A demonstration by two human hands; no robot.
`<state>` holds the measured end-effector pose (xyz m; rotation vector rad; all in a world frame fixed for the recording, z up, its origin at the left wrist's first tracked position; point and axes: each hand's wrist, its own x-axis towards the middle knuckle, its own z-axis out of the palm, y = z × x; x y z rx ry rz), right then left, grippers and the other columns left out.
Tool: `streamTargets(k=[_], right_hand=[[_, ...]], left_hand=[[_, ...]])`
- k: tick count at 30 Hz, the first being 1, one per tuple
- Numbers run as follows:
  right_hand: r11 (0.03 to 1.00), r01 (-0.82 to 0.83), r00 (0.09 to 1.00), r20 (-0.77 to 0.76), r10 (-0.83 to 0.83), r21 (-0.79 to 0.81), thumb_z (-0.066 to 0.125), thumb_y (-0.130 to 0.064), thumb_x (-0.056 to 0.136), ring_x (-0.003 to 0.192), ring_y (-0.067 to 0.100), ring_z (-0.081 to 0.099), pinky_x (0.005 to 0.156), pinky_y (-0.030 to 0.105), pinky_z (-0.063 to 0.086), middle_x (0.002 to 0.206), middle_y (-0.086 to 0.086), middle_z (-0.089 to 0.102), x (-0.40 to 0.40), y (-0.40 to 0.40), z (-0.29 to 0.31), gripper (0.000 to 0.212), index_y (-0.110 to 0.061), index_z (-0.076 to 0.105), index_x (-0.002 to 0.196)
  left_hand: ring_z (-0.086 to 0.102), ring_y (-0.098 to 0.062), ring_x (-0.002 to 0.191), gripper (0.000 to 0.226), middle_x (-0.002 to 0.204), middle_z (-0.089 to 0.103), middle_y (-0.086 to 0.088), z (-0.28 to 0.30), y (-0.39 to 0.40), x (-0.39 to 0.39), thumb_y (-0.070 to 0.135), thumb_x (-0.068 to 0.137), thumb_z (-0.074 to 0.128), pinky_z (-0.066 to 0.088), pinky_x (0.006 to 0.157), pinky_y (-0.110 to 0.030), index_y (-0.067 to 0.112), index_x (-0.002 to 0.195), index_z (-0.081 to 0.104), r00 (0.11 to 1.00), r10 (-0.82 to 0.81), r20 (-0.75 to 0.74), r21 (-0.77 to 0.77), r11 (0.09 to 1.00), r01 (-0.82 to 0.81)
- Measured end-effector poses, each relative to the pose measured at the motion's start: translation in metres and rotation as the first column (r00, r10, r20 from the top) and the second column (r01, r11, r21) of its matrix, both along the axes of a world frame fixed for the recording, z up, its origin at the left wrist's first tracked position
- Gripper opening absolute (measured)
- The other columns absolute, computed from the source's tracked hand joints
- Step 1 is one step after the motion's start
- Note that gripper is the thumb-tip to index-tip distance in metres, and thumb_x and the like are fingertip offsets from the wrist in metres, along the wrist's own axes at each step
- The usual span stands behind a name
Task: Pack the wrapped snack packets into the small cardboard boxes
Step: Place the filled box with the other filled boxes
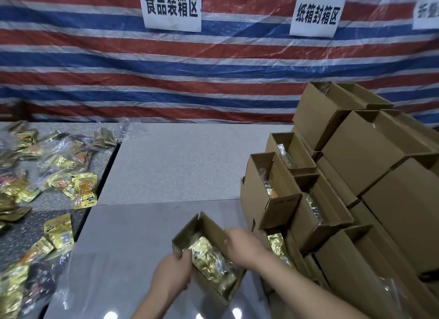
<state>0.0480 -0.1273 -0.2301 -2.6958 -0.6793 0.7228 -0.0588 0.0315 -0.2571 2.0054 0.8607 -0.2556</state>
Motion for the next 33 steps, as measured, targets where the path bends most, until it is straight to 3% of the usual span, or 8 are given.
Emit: streamTargets(k=[2, 5, 8, 13, 17, 22, 30, 33], right_hand=[[0.998, 0.003, 0.997, 0.076, -0.007, 0.060, 0.043, -0.021, 0.098, 0.098, 0.032, 0.062, 0.071, 0.032, 0.042, 0.105, 0.009, 0.064, 0.001, 0.000, 0.040, 0.013, -0.017, 0.056, 0.100], [0.978, 0.043, 0.980, 0.180, -0.081, 0.205, 0.045, -0.024, 0.099, 0.074, 0.021, 0.058, 0.059, 0.031, 0.039, 0.078, -0.001, 0.056, 0.000, -0.010, 0.099, 0.024, -0.021, 0.046, 0.075], [0.948, 0.097, 0.943, 0.277, -0.185, 0.303, 0.048, -0.026, 0.099, 0.056, 0.009, 0.045, 0.048, 0.025, 0.027, 0.065, -0.005, 0.047, -0.002, -0.025, 0.141, 0.034, -0.022, 0.038, 0.067], [0.916, 0.169, 0.931, 0.245, -0.269, 0.365, 0.051, -0.028, 0.098, 0.052, 0.008, 0.049, 0.046, 0.020, 0.036, 0.065, -0.002, 0.054, -0.016, -0.059, 0.169, 0.030, -0.018, 0.048, 0.070], [0.915, 0.254, 0.928, 0.187, -0.322, 0.314, 0.054, -0.033, 0.097, 0.051, 0.010, 0.054, 0.045, 0.023, 0.039, 0.066, 0.002, 0.060, -0.026, -0.102, 0.165, 0.026, -0.019, 0.058, 0.076], [0.918, 0.345, 0.902, 0.199, -0.382, 0.196, 0.055, -0.033, 0.097, 0.052, 0.003, 0.054, 0.043, 0.019, 0.038, 0.067, -0.002, 0.060, -0.028, -0.149, 0.145, 0.022, -0.023, 0.060, 0.077], [0.909, 0.400, 0.861, 0.293, -0.416, 0.116, 0.052, -0.026, 0.099, 0.055, 0.002, 0.046, 0.044, 0.018, 0.031, 0.068, -0.011, 0.049, -0.010, -0.170, 0.104, 0.032, -0.031, 0.037, 0.070], [0.916, 0.398, 0.842, 0.372, -0.390, 0.058, 0.051, -0.027, 0.098, 0.056, 0.002, 0.044, 0.046, 0.016, 0.030, 0.069, -0.015, 0.045, -0.001, -0.175, 0.090, 0.025, -0.030, 0.036, 0.078]], left_hand=[[0.068, -0.026, 0.072, 0.053, 0.068, 0.070, -0.011, 0.035, 0.010, 0.015, 0.039, 0.098, 0.036, 0.052, 0.072, -0.033, 0.010, 0.058, 0.054, 0.994, -0.030, 0.101, 0.147, 0.989, 0.015], [0.063, -0.022, 0.069, 0.059, 0.064, 0.064, -0.002, 0.091, 0.012, 0.031, 0.055, 0.098, 0.031, 0.044, 0.063, -0.033, 0.014, 0.060, 0.050, 0.956, -0.081, 0.281, 0.250, 0.968, 0.008], [0.063, -0.019, 0.065, 0.056, 0.064, 0.061, 0.001, 0.134, 0.003, 0.036, 0.070, 0.089, 0.038, 0.044, 0.056, -0.034, 0.019, 0.069, 0.048, 0.905, -0.119, 0.408, 0.205, 0.978, 0.037], [0.066, -0.029, 0.067, 0.043, 0.068, 0.063, -0.006, 0.166, -0.021, 0.033, 0.060, 0.076, 0.044, 0.056, 0.066, -0.052, 0.017, 0.071, 0.043, 0.874, -0.166, 0.457, 0.089, 0.986, 0.141], [0.065, -0.034, 0.071, 0.043, 0.065, 0.061, -0.007, 0.156, -0.053, 0.036, 0.058, 0.073, 0.044, 0.056, 0.068, -0.053, 0.016, 0.073, 0.047, 0.879, -0.205, 0.430, -0.013, 0.972, 0.233], [0.066, -0.019, 0.053, 0.034, 0.061, 0.067, -0.006, 0.119, -0.104, 0.050, 0.041, 0.090, 0.045, 0.056, 0.057, -0.042, 0.009, 0.088, 0.057, 0.889, -0.285, 0.360, -0.204, 0.905, 0.373], [0.065, -0.017, 0.050, 0.037, 0.063, 0.066, -0.009, 0.082, -0.145, 0.078, 0.036, 0.095, 0.043, 0.057, 0.064, -0.047, 0.002, 0.095, 0.056, 0.892, -0.329, 0.311, -0.181, 0.900, 0.396], [0.064, -0.017, 0.053, 0.036, 0.067, 0.067, -0.012, 0.077, -0.154, 0.087, 0.034, 0.097, 0.041, 0.056, 0.068, -0.049, 0.001, 0.099, 0.056, 0.883, -0.358, 0.304, -0.151, 0.897, 0.416]])
